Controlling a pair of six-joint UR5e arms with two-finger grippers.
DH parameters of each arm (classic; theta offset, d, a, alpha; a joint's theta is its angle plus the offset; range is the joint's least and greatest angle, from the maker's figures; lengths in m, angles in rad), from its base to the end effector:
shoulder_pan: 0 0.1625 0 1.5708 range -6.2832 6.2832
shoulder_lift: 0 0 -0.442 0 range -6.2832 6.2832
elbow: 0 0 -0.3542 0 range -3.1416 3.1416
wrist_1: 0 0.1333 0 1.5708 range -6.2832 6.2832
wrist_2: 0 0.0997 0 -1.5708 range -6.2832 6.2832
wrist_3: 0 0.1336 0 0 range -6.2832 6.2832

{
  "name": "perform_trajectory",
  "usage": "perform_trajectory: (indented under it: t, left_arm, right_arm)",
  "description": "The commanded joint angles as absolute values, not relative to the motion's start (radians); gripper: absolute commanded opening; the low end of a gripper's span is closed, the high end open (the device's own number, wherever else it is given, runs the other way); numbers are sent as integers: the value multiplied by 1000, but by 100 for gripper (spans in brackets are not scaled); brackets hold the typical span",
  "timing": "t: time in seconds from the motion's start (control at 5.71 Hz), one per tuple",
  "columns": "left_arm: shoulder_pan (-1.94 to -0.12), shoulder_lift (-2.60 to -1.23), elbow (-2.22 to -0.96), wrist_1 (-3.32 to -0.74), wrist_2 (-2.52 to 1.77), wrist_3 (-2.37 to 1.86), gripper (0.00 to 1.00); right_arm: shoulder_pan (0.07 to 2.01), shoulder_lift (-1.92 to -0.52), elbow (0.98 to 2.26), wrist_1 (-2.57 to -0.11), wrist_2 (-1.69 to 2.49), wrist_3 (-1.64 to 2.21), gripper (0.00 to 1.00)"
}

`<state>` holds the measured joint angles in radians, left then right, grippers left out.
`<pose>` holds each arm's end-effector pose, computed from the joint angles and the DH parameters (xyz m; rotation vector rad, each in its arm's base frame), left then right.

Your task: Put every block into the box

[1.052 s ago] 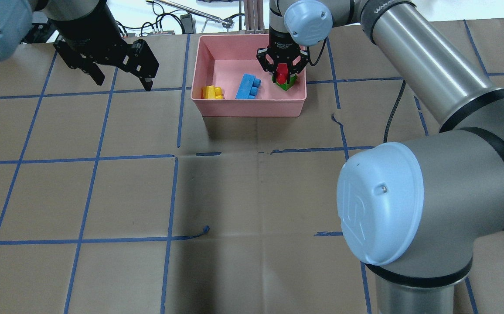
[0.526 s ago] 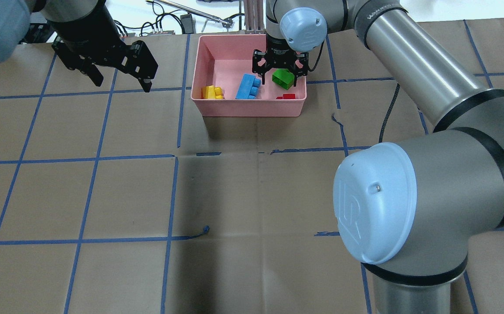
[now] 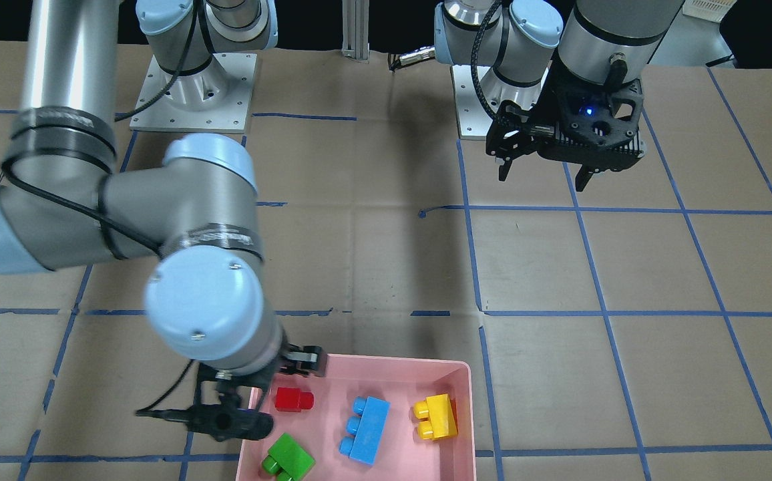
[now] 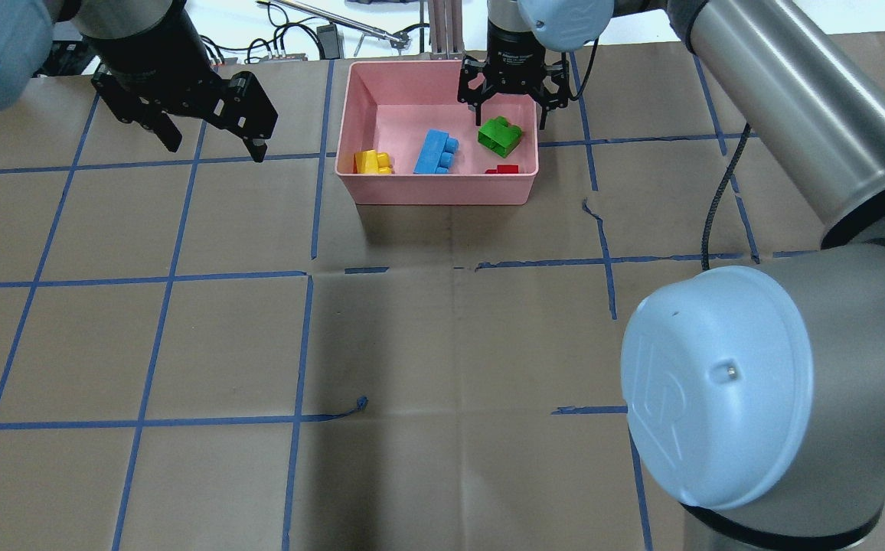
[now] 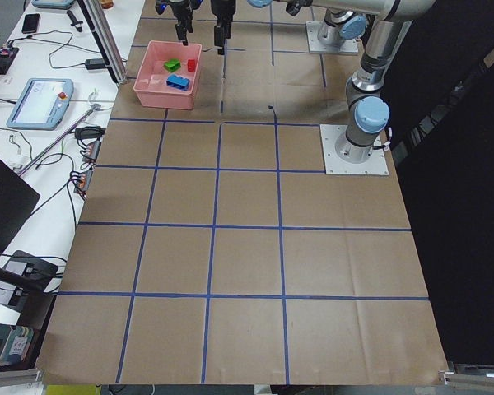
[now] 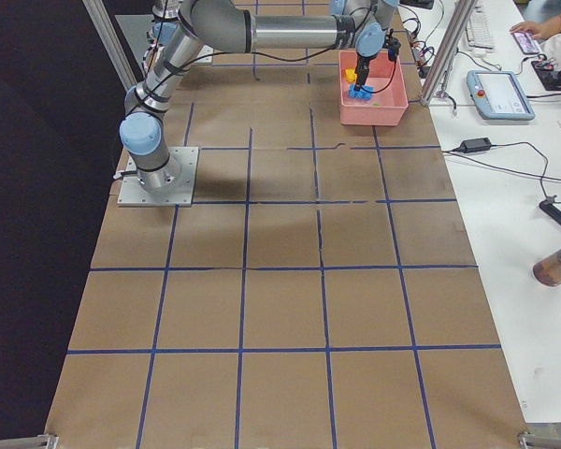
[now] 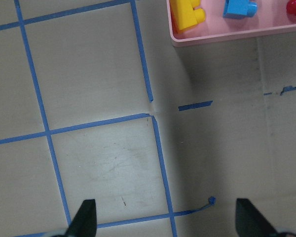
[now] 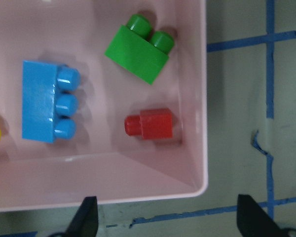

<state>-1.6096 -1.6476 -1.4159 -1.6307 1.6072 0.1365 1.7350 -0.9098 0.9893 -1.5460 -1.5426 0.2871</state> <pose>-0.1473 -0.4838 0.4992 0.2712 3.0924 -0.0254 0.2512 -0.6777 0.3401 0.1947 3.1269 0.1693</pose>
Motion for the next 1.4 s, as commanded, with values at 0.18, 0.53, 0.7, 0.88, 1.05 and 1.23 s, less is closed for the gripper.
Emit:
perform_trajectory:
  t: [0.18,0.53,0.7,0.88,1.05,1.23]
  left_arm:
    - [-1609,-1646,-1416,-1631,1608,137,100]
    - [-1609,-1643,-1416,-1631,1608,137,100]
    - [-1609,-1643,-1416,-1631,1608,137,100]
    - [-1609,-1643,-1417,-1632,1608,137,100]
    - [-1609,-1643,-1417,-1632,1608,137,100]
    - [-1609,-1643,-1417,-1632,1608,137,100]
  right_arm:
    - [1560,-1184,1220,-1445,-1598,29,99]
    - [1563,-1410,1394,-1437,-1617,25,99]
    - [1557,-1458,1473,-1474,-1612,22,99]
    - [1568,-1498,1546,-1574,-1603,37,99]
    - [1571,-1500,1546,-1580,-1600,35,99]
    - [1572,-1500,1545,-1582,-1567,40,99]
